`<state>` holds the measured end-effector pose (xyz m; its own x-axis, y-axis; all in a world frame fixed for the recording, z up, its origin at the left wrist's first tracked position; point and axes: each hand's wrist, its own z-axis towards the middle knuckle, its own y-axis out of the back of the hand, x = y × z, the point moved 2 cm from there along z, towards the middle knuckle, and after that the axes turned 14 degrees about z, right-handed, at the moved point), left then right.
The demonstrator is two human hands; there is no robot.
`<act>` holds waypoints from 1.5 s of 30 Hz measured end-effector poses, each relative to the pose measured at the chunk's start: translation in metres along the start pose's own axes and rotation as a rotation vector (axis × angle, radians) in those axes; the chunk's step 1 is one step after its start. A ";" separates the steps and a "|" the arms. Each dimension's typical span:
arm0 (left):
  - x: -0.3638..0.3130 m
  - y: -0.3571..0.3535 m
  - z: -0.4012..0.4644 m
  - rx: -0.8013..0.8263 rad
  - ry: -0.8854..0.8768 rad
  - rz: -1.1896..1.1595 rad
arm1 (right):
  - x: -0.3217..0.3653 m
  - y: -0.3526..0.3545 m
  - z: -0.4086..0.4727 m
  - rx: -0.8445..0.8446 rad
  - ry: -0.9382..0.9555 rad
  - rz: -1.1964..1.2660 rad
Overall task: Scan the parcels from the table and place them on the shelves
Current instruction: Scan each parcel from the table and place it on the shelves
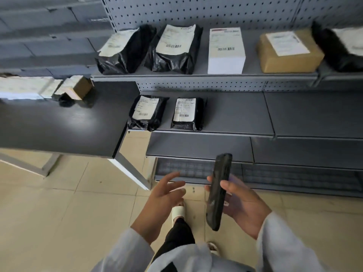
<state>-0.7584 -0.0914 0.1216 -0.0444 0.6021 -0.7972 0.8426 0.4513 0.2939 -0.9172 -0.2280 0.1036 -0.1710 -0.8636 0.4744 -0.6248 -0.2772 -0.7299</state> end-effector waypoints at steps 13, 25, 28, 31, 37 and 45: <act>0.038 0.047 -0.088 -0.180 0.082 -0.116 | -0.053 -0.054 -0.026 0.163 0.000 -0.168; 0.098 0.155 -0.126 -0.237 0.009 -0.326 | -0.122 -0.133 -0.005 0.135 0.006 -0.262; 0.131 0.204 -0.142 -0.327 0.029 -0.389 | -0.145 -0.165 0.011 0.140 0.005 -0.250; 0.164 0.248 -0.156 -0.402 0.049 -0.433 | -0.176 -0.200 0.028 0.167 -0.023 -0.285; 0.212 0.311 -0.171 -0.478 0.096 -0.487 | -0.245 -0.261 0.047 0.216 -0.113 -0.366; 0.217 0.363 -0.134 -0.410 0.104 -0.490 | -0.258 -0.292 0.092 0.144 -0.143 -0.410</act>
<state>-0.5336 0.2914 0.1261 -0.4409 0.3142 -0.8407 0.4389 0.8926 0.1035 -0.6207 0.0367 0.1491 0.1819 -0.7169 0.6730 -0.5053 -0.6553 -0.5615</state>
